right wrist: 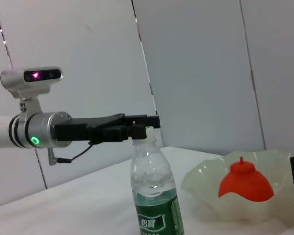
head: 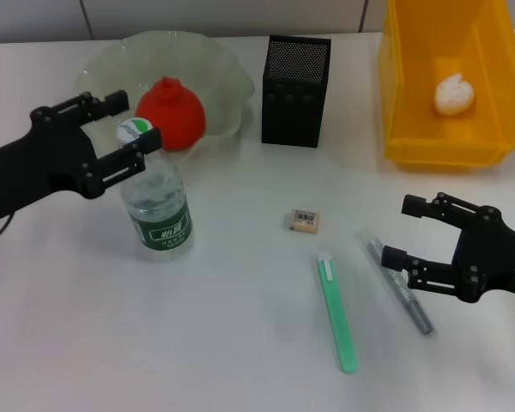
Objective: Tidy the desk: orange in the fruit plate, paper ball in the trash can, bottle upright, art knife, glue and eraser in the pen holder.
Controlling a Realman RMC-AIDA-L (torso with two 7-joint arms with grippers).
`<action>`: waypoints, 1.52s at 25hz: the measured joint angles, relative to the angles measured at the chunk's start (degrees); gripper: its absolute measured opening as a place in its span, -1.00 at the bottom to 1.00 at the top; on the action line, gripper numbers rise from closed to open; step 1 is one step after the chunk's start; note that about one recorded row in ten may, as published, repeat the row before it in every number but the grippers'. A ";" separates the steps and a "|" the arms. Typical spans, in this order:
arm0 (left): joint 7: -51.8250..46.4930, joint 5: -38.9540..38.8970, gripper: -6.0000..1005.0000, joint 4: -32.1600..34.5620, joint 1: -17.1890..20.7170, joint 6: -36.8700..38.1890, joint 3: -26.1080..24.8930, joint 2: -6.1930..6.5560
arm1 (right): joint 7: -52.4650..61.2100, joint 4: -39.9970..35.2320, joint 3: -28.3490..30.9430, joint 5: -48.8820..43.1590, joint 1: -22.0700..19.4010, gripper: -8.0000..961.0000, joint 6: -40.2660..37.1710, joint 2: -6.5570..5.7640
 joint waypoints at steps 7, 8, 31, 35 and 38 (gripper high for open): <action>-0.30 -0.52 0.52 5.13 2.36 4.46 -5.66 0.01 | 9.20 -9.53 0.94 -1.68 -1.09 0.74 -0.44 -0.05; -0.37 -0.61 0.53 5.86 3.04 4.75 -6.56 -0.06 | 12.06 -12.96 1.39 -2.44 -1.46 0.74 -0.61 -0.03; 15.71 6.62 0.60 -14.02 -1.27 16.42 -1.06 0.15 | 90.78 -52.57 -30.84 -53.59 14.82 0.73 -1.22 0.35; 15.83 6.65 0.60 -14.23 -1.69 15.54 -0.97 0.17 | 92.46 -48.20 -35.99 -53.76 16.48 0.73 3.60 0.37; 16.04 6.68 0.60 -14.34 -1.75 15.07 -0.81 0.18 | 93.51 -44.76 -39.19 -53.86 17.60 0.73 7.57 0.39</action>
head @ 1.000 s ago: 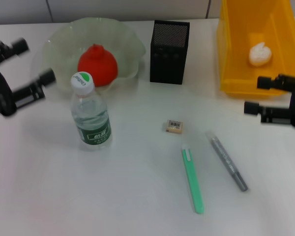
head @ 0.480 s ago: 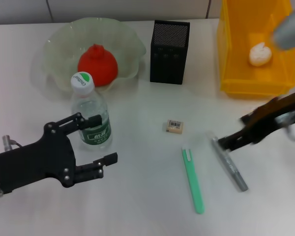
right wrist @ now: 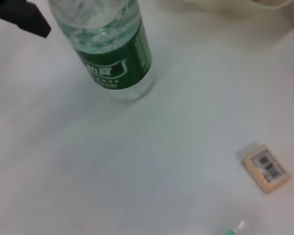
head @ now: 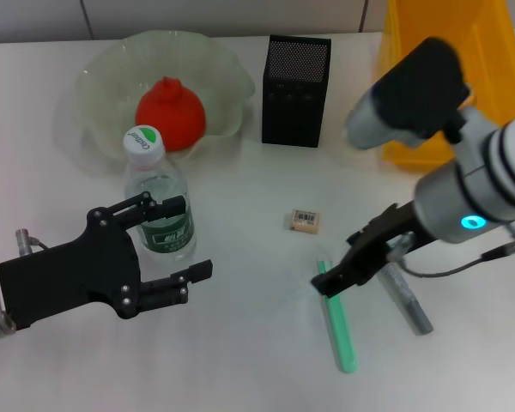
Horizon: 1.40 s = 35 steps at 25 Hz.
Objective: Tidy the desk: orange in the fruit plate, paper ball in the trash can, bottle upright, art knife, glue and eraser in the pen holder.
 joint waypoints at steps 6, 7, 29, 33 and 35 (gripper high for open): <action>0.38 0.04 0.60 -0.94 -0.43 -0.07 -0.24 0.00 | 2.49 5.79 -4.70 -0.10 2.40 0.73 5.55 0.03; 0.38 0.05 0.60 -1.04 -0.44 -0.09 -0.24 0.00 | 2.94 6.41 -4.94 -0.10 2.70 0.69 5.96 0.03; 1.19 0.06 0.60 -2.24 -0.97 -0.61 -0.31 0.09 | 5.77 11.07 -8.44 -1.67 6.38 -0.18 7.96 0.15; 1.19 0.06 0.60 -2.27 -1.05 -0.88 -0.31 0.09 | 5.66 11.32 -8.81 -1.73 6.94 -0.45 7.96 0.14; 1.19 0.07 0.60 -2.31 -1.08 -1.21 -0.26 0.09 | 5.63 12.21 -8.96 -1.73 7.58 -0.58 8.04 0.15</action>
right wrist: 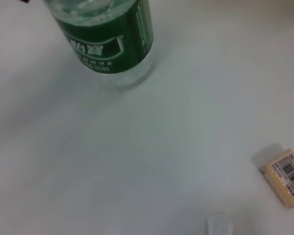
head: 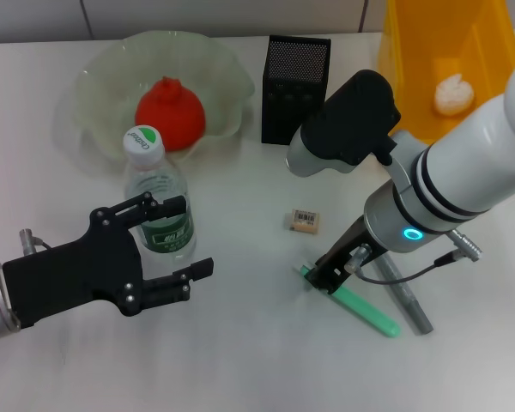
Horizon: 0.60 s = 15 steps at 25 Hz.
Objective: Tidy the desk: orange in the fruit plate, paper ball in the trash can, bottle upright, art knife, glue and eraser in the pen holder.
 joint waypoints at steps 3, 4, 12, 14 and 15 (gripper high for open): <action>0.00 0.04 0.60 -0.03 -0.02 -0.30 0.18 0.00 | -0.02 0.91 -0.09 0.00 0.73 -0.65 0.02 -0.01; 0.00 0.04 0.60 -0.03 -0.05 -0.30 0.18 0.00 | -0.02 0.89 -0.11 0.00 0.78 -0.65 -0.01 -0.01; 0.00 0.09 0.60 -0.02 -0.09 -0.16 -0.01 0.01 | -0.42 -6.57 2.72 -0.06 -2.13 -0.64 -1.16 -0.33; 0.00 0.09 0.60 -0.02 -0.04 0.02 -0.03 0.06 | -1.16 -10.27 5.68 -0.06 -3.83 -0.65 -1.51 -0.40; 0.00 0.10 0.60 -0.02 -0.03 0.05 -0.02 0.07 | -1.60 -12.09 7.07 -0.06 -4.70 -0.65 -1.68 -0.37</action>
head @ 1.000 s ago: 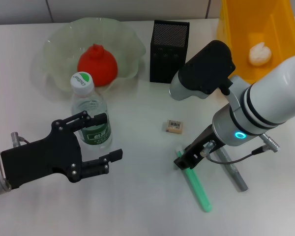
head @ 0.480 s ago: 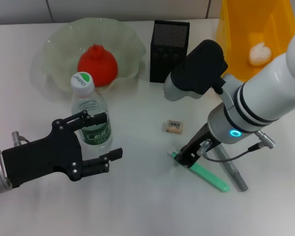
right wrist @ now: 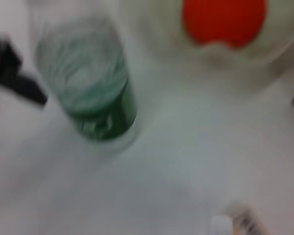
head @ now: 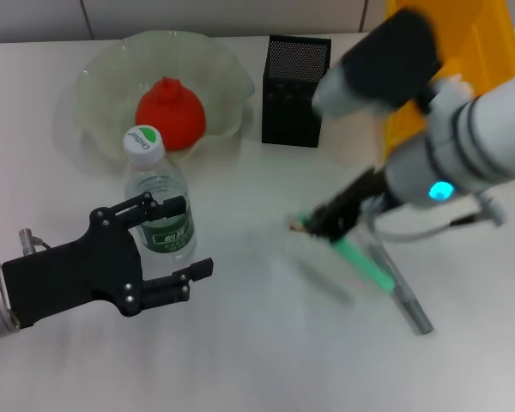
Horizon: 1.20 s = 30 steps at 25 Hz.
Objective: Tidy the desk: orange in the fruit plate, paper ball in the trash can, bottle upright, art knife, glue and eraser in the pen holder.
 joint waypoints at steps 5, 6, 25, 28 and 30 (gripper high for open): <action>0.00 0.00 0.60 0.00 0.04 0.05 0.33 0.03 | -6.39 -11.07 11.26 3.84 -6.20 -0.65 3.18 0.44; -0.06 0.00 0.60 0.00 0.04 0.06 0.40 0.02 | -9.18 -12.03 13.60 6.55 -7.48 -0.65 5.57 0.49; 0.00 1.40 0.60 -2.38 -0.39 0.25 0.54 -0.07 | -108.19 54.14 27.71 90.83 8.22 -0.63 23.22 -0.04; 0.00 1.40 0.60 -2.38 -0.39 0.23 0.54 -0.07 | -110.55 60.22 27.99 91.61 11.65 -0.61 23.61 -0.07; 0.00 1.40 0.60 -2.38 -0.39 0.42 0.53 -0.07 | -110.82 62.29 28.23 91.61 12.95 -0.60 24.07 -0.06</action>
